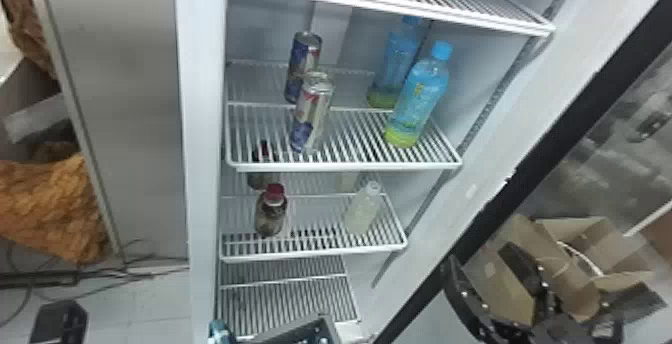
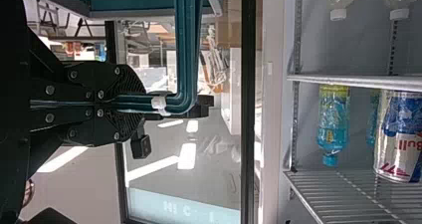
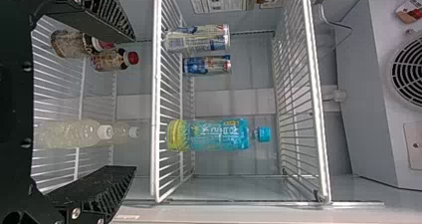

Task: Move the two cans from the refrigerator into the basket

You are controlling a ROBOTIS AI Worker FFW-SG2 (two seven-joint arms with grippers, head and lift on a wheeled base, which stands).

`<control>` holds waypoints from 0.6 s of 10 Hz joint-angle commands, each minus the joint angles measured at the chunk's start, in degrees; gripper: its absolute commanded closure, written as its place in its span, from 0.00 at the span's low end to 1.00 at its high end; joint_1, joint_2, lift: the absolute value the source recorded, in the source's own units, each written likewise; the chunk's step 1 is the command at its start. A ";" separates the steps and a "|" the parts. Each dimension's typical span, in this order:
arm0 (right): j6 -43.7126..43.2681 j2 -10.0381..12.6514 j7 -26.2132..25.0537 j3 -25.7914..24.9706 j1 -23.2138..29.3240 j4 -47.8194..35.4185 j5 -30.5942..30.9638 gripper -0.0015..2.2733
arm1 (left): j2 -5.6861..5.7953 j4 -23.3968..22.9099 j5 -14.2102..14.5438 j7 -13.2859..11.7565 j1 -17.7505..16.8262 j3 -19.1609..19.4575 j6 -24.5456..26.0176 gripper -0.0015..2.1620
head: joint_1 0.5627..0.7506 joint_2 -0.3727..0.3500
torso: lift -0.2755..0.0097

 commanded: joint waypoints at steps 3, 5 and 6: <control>0.24 -0.09 0.00 0.06 -0.15 0.00 -0.03 0.06 | 0.00 0.00 0.00 0.00 -0.08 0.00 0.03 0.55 | 0.70 0.03 | 0.84; 0.39 -0.09 0.00 0.06 -0.29 0.14 -0.03 0.06 | 0.00 0.00 0.11 0.00 -0.08 0.12 0.03 0.55 | 0.70 0.03 | 0.84; 0.39 -0.09 0.00 0.06 -0.29 0.14 -0.03 0.06 | 0.00 0.00 0.11 0.00 -0.08 0.12 0.03 0.55 | 0.70 0.03 | 0.84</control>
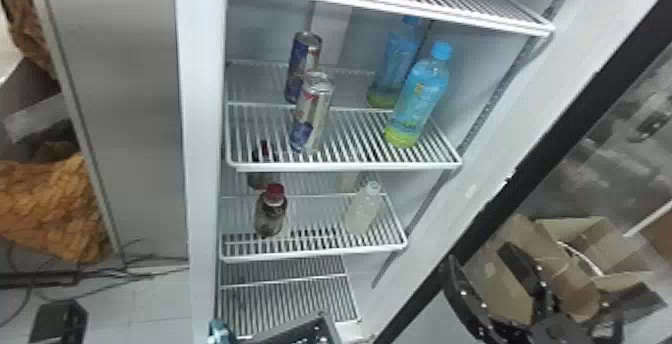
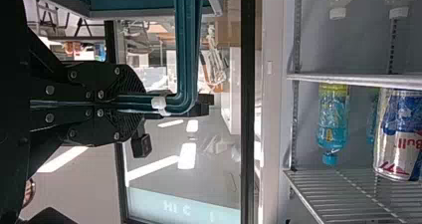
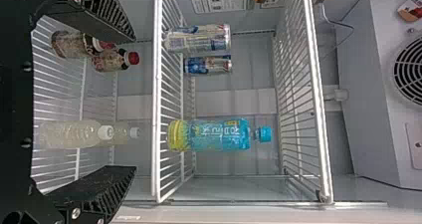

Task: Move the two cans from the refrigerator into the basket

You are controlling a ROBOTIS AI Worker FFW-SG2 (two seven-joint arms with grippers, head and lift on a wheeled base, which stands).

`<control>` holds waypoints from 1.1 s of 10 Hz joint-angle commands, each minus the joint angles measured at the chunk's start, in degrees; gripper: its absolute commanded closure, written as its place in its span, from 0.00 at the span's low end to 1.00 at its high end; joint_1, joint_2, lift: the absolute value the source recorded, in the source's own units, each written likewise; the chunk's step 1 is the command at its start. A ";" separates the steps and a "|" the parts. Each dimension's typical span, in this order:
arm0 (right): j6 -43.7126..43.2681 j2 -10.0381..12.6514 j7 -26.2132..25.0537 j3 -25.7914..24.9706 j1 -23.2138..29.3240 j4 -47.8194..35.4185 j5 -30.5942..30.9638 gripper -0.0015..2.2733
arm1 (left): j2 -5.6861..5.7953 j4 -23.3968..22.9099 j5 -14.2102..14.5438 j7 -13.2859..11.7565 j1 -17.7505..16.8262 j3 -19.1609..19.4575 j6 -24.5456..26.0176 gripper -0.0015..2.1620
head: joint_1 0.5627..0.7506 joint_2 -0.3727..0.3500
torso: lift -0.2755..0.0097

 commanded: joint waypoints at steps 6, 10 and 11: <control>2.26 -0.09 0.00 0.80 -3.38 -0.71 2.17 0.05 | -0.09 0.00 0.01 0.00 0.00 0.18 0.03 0.55 | 0.70 0.03 | 0.84; 7.89 -0.26 -0.70 2.51 -7.88 -1.69 5.48 0.05 | -0.18 0.00 0.12 0.00 0.14 0.29 0.03 0.55 | 0.70 0.03 | 0.84; 8.59 -0.35 -0.79 2.86 -9.57 -0.43 5.71 0.05 | -0.18 0.00 0.12 0.00 0.14 0.41 0.03 0.55 | 0.70 0.03 | 0.84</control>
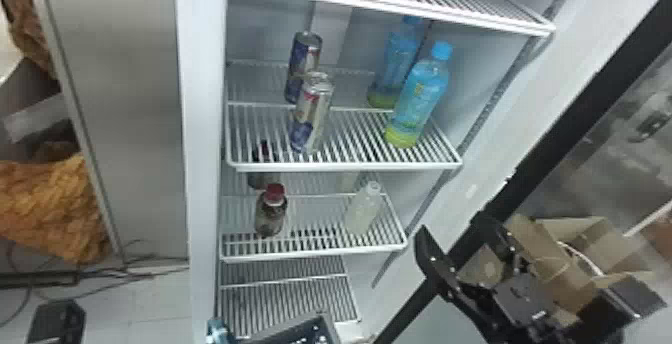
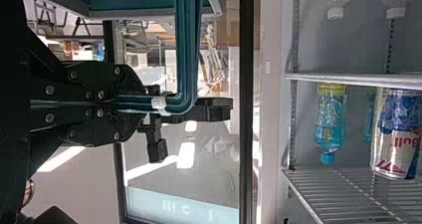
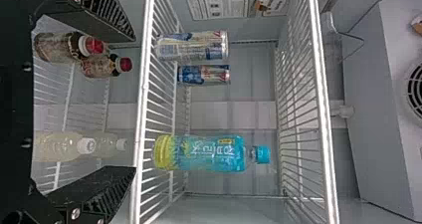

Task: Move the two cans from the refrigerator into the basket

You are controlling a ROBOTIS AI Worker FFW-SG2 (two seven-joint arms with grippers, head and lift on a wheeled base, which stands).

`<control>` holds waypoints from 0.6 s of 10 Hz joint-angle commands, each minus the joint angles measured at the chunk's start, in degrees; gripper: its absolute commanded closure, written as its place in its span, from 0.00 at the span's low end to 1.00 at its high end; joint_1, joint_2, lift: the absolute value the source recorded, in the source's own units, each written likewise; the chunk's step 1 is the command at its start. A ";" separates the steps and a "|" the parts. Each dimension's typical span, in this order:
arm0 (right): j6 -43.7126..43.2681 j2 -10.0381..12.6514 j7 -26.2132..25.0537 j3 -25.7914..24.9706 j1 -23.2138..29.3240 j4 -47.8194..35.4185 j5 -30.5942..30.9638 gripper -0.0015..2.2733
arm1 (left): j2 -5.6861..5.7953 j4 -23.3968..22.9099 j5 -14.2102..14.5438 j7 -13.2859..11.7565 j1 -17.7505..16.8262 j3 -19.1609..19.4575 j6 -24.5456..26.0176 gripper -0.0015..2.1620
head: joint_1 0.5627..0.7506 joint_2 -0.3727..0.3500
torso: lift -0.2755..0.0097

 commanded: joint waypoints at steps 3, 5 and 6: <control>3.70 -1.09 -0.02 3.23 -5.98 2.37 1.46 0.05 | 0.00 0.00 -0.09 0.00 -0.11 -0.03 0.03 0.55 | 0.70 0.03 | 0.84; 5.53 -1.53 -0.37 5.05 -8.94 3.35 2.38 0.05 | 0.00 0.00 -0.09 0.00 -0.11 -0.03 0.03 0.55 | 0.70 0.03 | 0.84; 6.24 -1.53 -0.46 5.85 -10.48 3.92 2.95 0.05 | 0.00 0.00 -0.09 0.00 -0.11 -0.03 0.03 0.55 | 0.70 0.03 | 0.84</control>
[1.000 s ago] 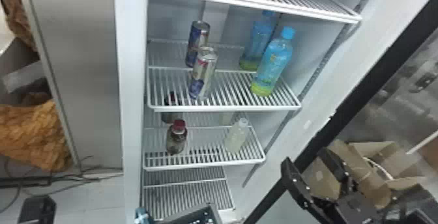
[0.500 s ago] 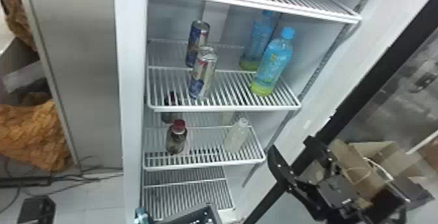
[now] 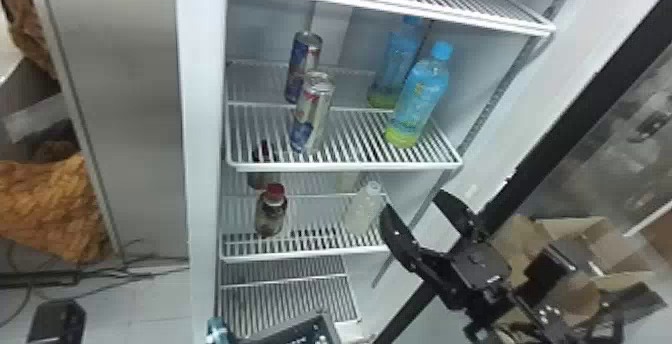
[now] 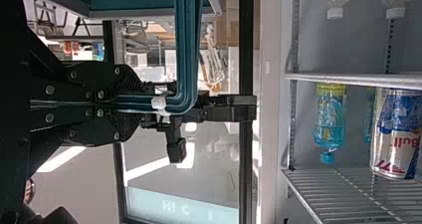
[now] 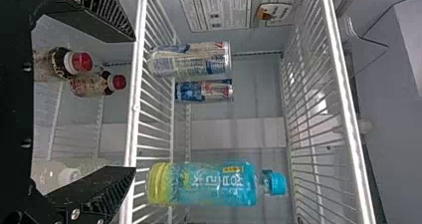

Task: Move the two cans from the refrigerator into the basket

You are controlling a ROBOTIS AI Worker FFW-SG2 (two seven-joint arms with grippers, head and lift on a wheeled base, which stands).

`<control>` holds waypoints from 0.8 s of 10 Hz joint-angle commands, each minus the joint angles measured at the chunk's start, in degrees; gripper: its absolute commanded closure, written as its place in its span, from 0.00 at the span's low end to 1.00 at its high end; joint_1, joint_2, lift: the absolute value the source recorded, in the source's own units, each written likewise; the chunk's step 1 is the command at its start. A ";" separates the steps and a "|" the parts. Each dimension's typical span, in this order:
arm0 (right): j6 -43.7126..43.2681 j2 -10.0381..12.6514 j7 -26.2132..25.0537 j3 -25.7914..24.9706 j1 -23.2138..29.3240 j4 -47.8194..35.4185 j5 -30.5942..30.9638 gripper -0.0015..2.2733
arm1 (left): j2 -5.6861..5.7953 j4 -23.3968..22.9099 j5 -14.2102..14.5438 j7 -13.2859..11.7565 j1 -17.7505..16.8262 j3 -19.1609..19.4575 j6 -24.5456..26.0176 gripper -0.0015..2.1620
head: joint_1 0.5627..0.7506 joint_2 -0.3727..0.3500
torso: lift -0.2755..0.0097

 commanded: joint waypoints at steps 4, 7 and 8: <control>5.14 -0.49 -0.13 3.42 -7.94 2.66 2.97 0.05 | 0.00 0.00 0.11 0.00 0.00 0.00 0.03 0.55 | 0.70 0.03 | 0.84; 7.25 -0.76 -0.48 5.94 -12.73 5.33 4.45 0.05 | 0.00 0.00 0.11 0.00 0.00 0.00 0.03 0.55 | 0.70 0.03 | 0.84; 7.25 -0.85 -0.57 6.74 -14.83 6.60 5.02 0.05 | 0.09 0.00 0.11 0.00 0.00 0.00 0.03 0.55 | 0.70 0.03 | 0.84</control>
